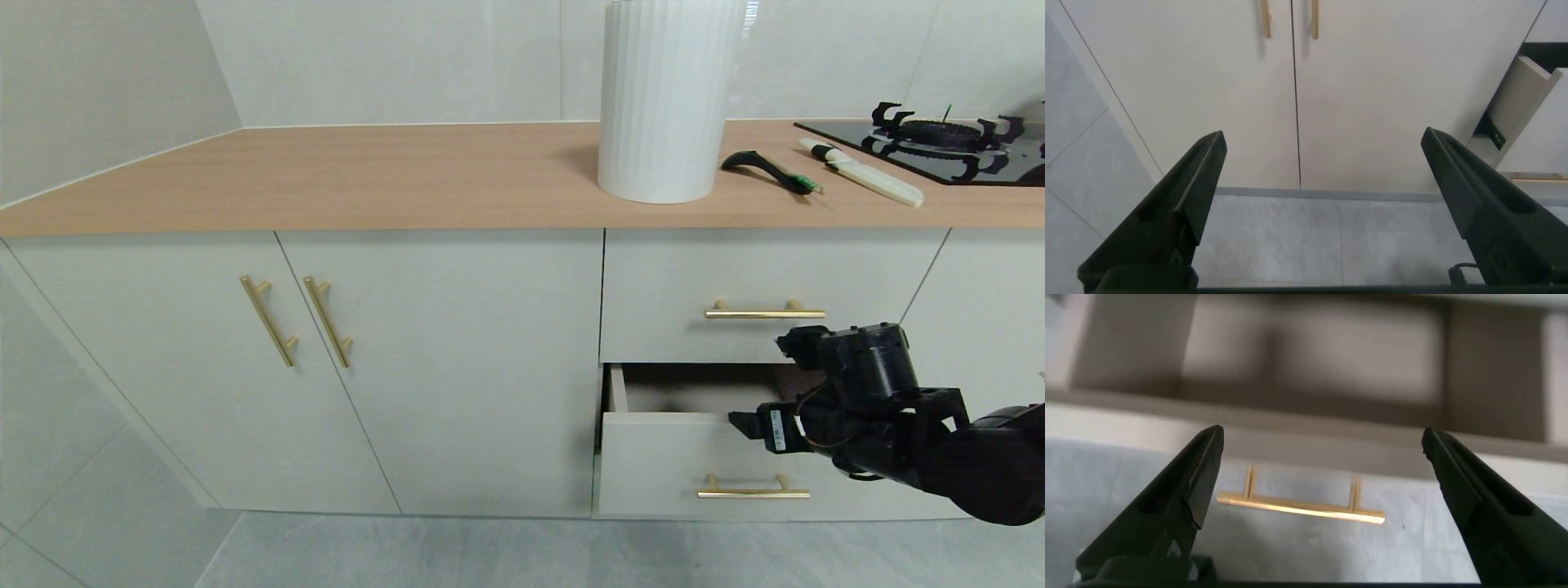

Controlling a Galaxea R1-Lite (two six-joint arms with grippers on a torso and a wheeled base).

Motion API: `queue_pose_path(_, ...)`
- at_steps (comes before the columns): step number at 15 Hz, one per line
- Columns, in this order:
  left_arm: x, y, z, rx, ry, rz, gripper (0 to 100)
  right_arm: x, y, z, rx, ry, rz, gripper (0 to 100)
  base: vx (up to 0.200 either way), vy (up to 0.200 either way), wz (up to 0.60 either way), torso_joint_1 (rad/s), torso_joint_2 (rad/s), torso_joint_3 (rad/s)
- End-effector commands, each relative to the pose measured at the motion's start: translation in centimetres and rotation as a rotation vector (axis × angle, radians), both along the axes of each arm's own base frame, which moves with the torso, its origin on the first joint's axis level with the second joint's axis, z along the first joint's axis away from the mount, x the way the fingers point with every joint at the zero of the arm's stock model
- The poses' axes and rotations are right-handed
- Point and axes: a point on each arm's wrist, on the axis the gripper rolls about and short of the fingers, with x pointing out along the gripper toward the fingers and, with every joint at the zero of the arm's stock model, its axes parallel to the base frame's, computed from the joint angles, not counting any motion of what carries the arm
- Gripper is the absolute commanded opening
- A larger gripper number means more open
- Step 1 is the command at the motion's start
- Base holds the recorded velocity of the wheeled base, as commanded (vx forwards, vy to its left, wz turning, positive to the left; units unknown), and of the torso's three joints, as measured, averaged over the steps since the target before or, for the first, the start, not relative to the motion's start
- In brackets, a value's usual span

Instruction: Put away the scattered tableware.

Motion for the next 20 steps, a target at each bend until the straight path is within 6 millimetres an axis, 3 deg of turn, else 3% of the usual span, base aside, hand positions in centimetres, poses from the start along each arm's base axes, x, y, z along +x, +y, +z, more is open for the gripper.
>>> queue_pose_path(1, 0.0, 0.0, 0.0, 0.000, 0.001, 0.001, 100, -0.1, 0.1, -0.7, -0.010, 0.025, 0.005, 100, 0.000, 0.000, 0.00, 0.000, 0.00, 0.000)
queue_pose_path(7, 0.0, 0.0, 0.0, 0.000, 0.001, 0.000, 100, -0.2, 0.2, -0.4, -0.002, 0.011, 0.006, 100, 0.000, 0.000, 0.00, 0.000, 0.00, 0.000)
queue_pose_path(10, 0.0, 0.0, 0.0, -0.002, 0.001, 0.001, 100, 0.2, 0.3, 0.5, 0.056, -0.084, -0.030, 100, 0.000, 0.000, 0.00, 0.000, 0.00, 0.000)
queue_pose_path(17, 0.0, 0.0, 0.0, 0.000, 0.001, 0.001, 100, 2.2, 0.7, -2.7, 0.048, -0.087, -0.074, 100, 0.000, 0.000, 0.00, 0.000, 0.00, 0.000)
queue_pose_path(20, 0.0, 0.0, 0.0, 0.000, 0.001, 0.000, 100, 2.0, 0.6, -2.5, 0.044, -0.088, -0.078, 100, 0.000, 0.000, 0.00, 0.000, 0.00, 0.000)
